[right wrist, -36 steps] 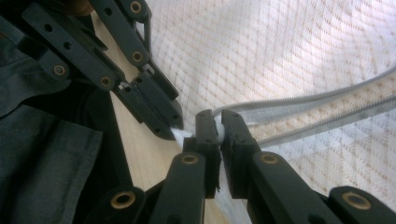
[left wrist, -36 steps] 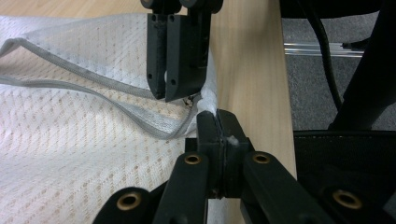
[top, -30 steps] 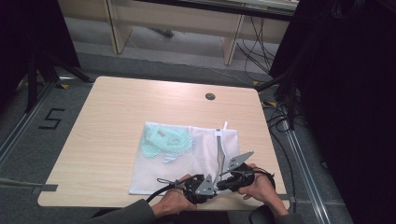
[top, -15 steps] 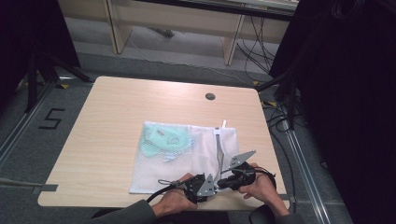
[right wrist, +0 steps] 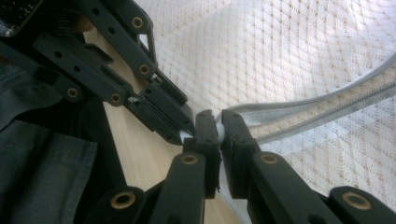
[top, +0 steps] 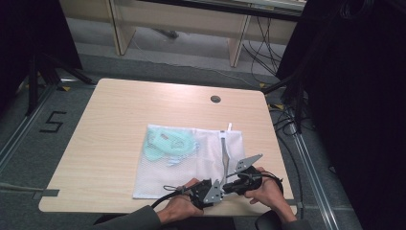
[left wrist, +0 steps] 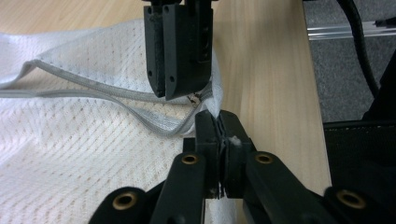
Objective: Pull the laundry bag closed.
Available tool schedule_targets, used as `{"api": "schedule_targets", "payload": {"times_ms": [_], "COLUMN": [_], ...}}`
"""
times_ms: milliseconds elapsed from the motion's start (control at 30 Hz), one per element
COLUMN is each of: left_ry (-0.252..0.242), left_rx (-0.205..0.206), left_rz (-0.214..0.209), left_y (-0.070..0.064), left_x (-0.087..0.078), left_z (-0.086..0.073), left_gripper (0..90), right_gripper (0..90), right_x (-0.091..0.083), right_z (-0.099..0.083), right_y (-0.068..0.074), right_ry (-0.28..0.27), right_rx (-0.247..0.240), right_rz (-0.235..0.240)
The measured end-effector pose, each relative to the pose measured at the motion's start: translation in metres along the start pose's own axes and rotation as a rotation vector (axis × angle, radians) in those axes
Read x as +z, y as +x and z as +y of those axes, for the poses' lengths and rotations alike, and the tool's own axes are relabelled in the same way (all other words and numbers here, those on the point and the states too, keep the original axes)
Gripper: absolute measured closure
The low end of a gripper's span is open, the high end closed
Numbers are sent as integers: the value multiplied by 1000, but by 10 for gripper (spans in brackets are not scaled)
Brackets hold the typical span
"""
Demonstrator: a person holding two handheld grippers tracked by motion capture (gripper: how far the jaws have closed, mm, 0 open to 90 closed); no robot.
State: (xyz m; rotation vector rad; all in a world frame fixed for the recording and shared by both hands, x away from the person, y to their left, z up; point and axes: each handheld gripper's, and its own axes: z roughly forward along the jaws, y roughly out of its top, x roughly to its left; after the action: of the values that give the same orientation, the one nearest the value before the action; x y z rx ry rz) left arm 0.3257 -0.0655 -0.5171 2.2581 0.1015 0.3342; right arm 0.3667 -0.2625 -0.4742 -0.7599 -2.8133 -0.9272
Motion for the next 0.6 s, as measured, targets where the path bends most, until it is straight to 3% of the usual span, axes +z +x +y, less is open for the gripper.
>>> {"api": "schedule_targets", "payload": {"times_ms": [167, 433, 467, 500, 567, 600], "left_ry": [5, 8, 10, 6, 18, -6], "left_rx": [16, -24, -23, -33, -19, -51], "left_rz": [-11, -36, -37, -39, -56, -51], "left_y": [-1, -2, -2, -2, -1, -4], "left_x": [-1, -1, -1, -2, -3, -1], "left_z": [1, 1, 1, 0, 1, 1], "left_gripper": [890, 893, 893, 893, 892, 892], "right_gripper": [864, 864, 864, 864, 864, 864], "right_x": [1, 4, 5, 4, 5, 6], "right_z": [0, 0, 1, 0, 1, 1], "right_y": [-1, -2, -6, -2, -4, -4], "right_ry": [-4, 20, 4, 17, 24, 25], "right_rx": [-24, -6, -57, -6, -14, -11], "right_rz": [-4, -8, -10, -6, -20, -17]}}
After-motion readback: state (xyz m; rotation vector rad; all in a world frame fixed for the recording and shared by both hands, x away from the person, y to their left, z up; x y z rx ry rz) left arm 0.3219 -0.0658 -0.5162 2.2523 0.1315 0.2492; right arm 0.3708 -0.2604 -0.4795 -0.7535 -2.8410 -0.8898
